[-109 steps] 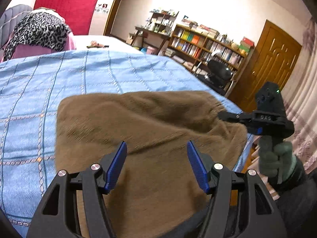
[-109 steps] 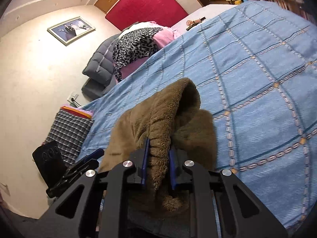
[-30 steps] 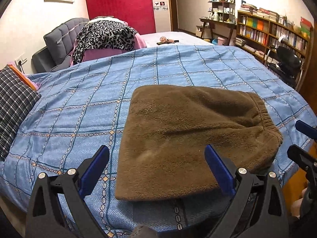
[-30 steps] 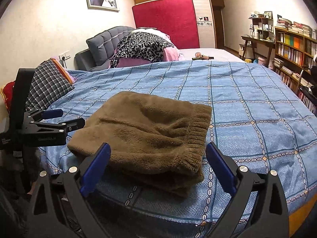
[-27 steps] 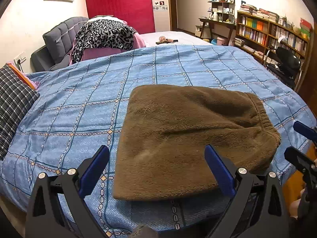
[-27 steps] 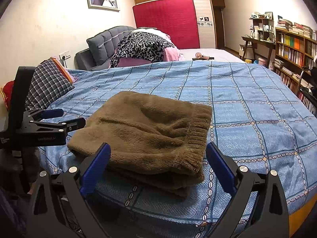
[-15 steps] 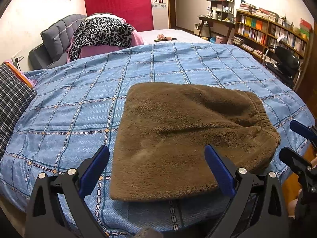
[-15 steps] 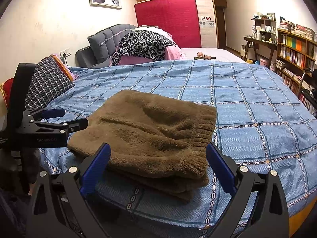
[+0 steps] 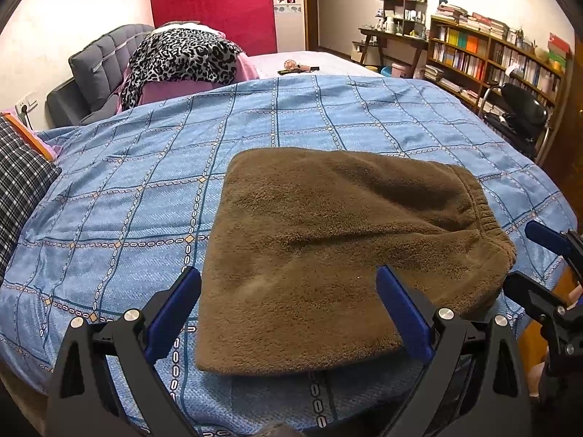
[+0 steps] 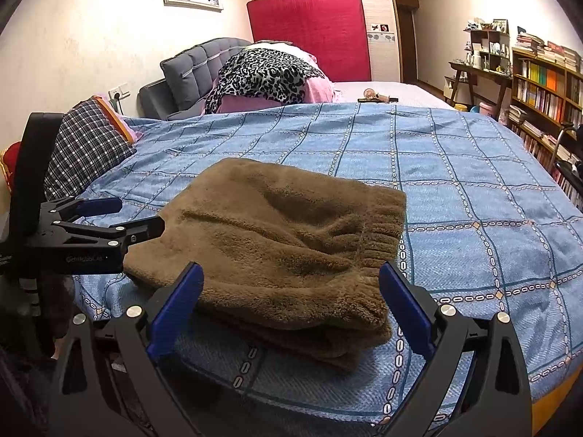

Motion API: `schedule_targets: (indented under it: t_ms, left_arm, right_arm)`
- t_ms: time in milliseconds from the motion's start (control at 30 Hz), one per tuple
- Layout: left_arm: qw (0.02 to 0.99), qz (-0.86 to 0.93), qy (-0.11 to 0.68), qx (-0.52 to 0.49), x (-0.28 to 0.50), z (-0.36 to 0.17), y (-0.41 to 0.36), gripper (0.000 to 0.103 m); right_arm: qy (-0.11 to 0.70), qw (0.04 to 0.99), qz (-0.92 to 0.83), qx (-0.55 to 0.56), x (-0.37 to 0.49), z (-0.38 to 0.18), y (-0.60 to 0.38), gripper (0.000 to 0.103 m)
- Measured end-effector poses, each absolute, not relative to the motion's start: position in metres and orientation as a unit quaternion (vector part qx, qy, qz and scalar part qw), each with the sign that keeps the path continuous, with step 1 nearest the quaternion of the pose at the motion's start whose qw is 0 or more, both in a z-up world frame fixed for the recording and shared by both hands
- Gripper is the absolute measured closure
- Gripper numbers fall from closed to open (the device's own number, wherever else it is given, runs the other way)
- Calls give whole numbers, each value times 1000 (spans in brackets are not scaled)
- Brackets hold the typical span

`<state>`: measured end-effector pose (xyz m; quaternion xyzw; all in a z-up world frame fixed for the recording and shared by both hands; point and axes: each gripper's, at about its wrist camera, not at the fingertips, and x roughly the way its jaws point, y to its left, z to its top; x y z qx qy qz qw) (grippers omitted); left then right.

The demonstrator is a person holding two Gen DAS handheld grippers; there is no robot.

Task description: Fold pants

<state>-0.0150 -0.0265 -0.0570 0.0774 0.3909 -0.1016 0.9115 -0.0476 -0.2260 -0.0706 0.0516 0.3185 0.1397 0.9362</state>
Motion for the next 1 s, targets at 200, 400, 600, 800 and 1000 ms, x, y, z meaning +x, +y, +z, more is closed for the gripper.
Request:
schedule_targets:
  t_ms: [200,400,600,800,1000]
  left_arm:
    - [910,-101,395,77,-12,-59,-25,7]
    - [909,-100,396,81,-13,-60,-27,7]
    - [908,-101,399,78,-11,-62,-26,7]
    - [902,-88,420,52,10,-75,-12,7]
    - [891,-76,448,17,36,-91,7,7]
  right_arm:
    - [320,936,140,51,-47,-71,-225,5]
    - [319,936,140,52,-47,-71,-225,5]
    - [321,935,138,55,-45,-73,-225,5]
    - [337,929,112,104,-23,-84,-242,5]
    - [366,914,90,149,4,-104,-262,5]
